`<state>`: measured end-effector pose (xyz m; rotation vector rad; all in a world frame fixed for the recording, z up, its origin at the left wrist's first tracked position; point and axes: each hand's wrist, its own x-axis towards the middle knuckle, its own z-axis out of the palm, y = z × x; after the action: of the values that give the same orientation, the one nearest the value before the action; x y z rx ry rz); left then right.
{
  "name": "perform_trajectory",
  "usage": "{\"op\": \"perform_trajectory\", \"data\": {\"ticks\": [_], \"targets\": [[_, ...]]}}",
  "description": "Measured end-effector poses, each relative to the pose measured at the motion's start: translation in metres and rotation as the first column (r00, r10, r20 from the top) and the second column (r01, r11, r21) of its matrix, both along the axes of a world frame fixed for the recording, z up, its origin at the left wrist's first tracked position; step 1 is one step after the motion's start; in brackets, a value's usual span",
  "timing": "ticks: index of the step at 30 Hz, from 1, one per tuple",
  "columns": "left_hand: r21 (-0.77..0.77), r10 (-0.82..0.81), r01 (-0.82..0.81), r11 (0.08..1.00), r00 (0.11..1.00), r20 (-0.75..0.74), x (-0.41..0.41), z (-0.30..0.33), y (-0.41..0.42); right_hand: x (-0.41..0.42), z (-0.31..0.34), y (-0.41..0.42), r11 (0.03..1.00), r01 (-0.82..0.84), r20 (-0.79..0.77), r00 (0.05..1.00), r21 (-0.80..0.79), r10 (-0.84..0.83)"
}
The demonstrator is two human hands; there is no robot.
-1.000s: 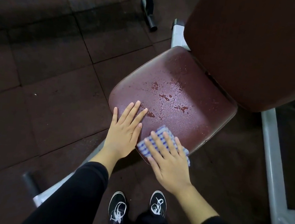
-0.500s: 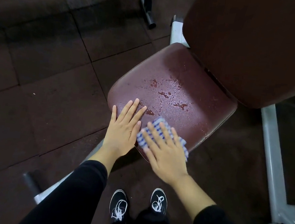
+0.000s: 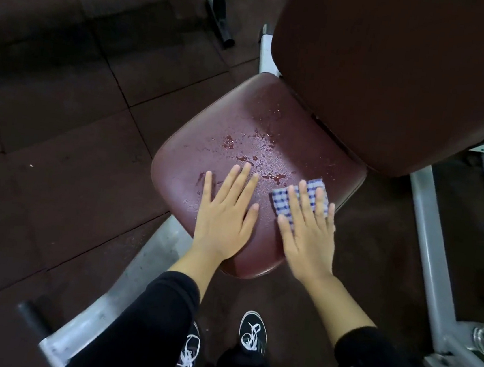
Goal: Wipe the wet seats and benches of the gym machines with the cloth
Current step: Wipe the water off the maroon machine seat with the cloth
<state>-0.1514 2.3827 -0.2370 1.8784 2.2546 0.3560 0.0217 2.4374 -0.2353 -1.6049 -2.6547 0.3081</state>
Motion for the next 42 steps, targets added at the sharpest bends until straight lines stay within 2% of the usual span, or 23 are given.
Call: {"op": "perform_trajectory", "data": {"ticks": [6, 11, 16, 21, 24, 26, 30, 33, 36, 42], "targets": [[0.004, 0.027, -0.027, 1.000, 1.000, -0.008, 0.006, -0.007, 0.005, 0.002, -0.005, -0.020, 0.999, -0.043, 0.019, 0.999, 0.015, 0.042], [0.011, 0.039, -0.039, 0.999, 0.999, 0.001, 0.006, -0.005, 0.005, -0.020, 0.003, 0.025, 0.996, -0.087, 0.034, 0.996, 0.030, 0.086], [-0.006, 0.035, -0.035, 0.999, 0.999, -0.016, 0.007, -0.003, 0.004, -0.006, 0.009, 0.090, 0.993, 0.096, 0.086, 0.992, -0.067, -0.090], [-0.015, 0.043, -0.043, 0.999, 0.999, -0.021, 0.008, -0.004, 0.005, 0.025, -0.001, 0.045, 0.960, 0.250, -0.104, 0.959, -0.122, -0.263], [0.006, 0.045, -0.045, 0.999, 0.999, -0.010, 0.008, -0.004, 0.005, 0.008, -0.004, 0.012, 0.975, 0.216, -0.074, 0.973, -0.041, -0.219], [0.017, 0.046, -0.045, 0.999, 0.999, -0.005, 0.008, -0.004, 0.005, -0.010, 0.000, 0.008, 0.991, 0.132, -0.046, 0.990, -0.014, -0.133], [0.018, 0.042, -0.041, 0.999, 0.999, -0.011, 0.008, -0.005, 0.004, -0.033, 0.007, 0.053, 0.998, -0.058, 0.053, 0.997, 0.019, 0.057], [0.013, 0.033, -0.033, 0.999, 0.999, -0.022, 0.007, -0.005, 0.005, -0.020, 0.009, 0.099, 0.996, 0.075, 0.111, 0.991, -0.043, -0.070], [0.011, 0.038, -0.038, 0.999, 0.999, -0.018, 0.007, -0.007, 0.005, 0.015, 0.007, 0.102, 0.978, 0.193, 0.052, 0.981, -0.080, -0.189], [0.028, 0.039, -0.039, 0.999, 0.999, -0.006, 0.007, -0.007, 0.005, 0.011, -0.001, 0.030, 0.984, 0.180, 0.007, 0.984, -0.020, -0.179]]}}
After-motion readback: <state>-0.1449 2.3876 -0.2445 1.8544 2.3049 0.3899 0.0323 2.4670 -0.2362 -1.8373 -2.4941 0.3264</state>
